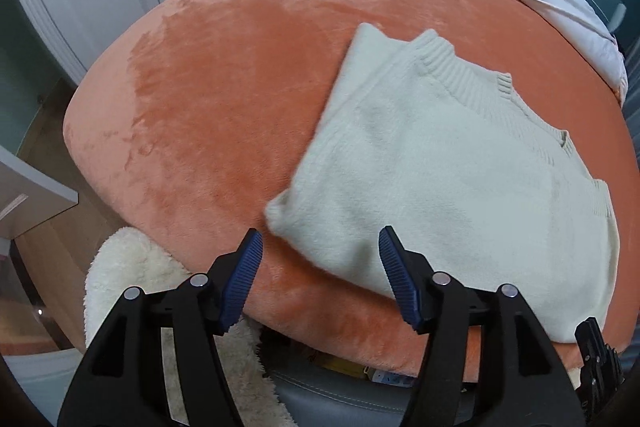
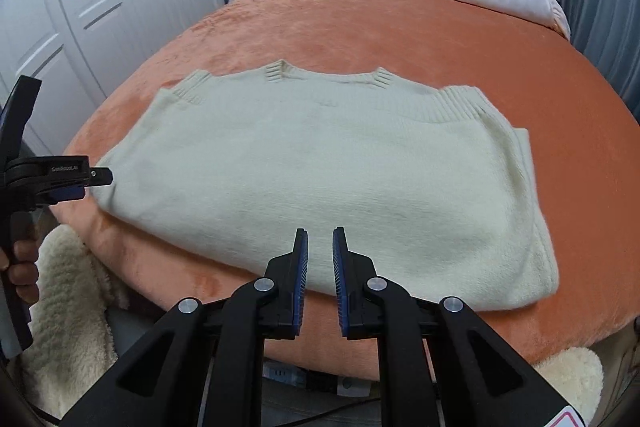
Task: Fold small clothes
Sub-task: 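Pinch the folded ridge with both grippers, then open and withdraw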
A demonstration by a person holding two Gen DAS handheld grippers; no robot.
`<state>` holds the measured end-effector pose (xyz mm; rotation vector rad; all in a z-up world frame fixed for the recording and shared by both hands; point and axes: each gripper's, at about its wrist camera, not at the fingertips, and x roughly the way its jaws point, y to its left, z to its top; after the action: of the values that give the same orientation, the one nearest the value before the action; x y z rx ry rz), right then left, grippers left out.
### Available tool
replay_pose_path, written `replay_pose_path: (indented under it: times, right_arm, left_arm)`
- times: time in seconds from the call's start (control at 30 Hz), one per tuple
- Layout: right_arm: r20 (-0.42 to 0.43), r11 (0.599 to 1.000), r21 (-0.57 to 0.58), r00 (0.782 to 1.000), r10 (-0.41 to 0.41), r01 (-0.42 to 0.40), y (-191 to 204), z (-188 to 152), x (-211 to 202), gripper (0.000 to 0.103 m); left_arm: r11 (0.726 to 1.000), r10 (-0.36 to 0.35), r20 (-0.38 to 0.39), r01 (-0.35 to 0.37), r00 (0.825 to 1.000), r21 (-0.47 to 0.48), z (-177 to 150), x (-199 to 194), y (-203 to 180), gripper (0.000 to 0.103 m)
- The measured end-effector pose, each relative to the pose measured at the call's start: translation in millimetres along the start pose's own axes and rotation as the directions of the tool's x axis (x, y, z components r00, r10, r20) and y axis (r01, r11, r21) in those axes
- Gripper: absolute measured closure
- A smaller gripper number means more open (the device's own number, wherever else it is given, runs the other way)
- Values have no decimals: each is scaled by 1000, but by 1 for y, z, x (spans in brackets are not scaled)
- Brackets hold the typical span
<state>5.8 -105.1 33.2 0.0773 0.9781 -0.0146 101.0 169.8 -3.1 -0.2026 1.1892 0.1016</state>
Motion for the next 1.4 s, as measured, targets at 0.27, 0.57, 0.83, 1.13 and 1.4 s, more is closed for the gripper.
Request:
replay_pose_path:
  times: [0.27, 0.57, 0.83, 1.13, 1.4]
  right_arm:
    - [51, 977, 150, 986, -161, 152, -59, 9, -9, 63]
    - [-25, 910, 359, 977, -211, 206, -171, 54, 36, 47]
    - [147, 932, 358, 982, -119, 59, -158, 60, 7, 96]
    - [-43, 908, 385, 986, -162, 166, -181, 36, 62, 94]
    - [29, 957, 237, 984, -177, 165, -124, -9, -1, 87]
  left_arm:
    - [997, -80, 70, 80, 994, 0, 21, -11, 2, 38]
    - [986, -151, 18, 149, 988, 80, 86, 54, -68, 46]
    - [965, -261, 102, 258, 960, 42, 105, 17, -61, 99]
    - [990, -119, 53, 115, 991, 84, 92, 51, -66, 93]
    - [994, -112, 97, 110, 989, 18, 28, 12, -24, 59]
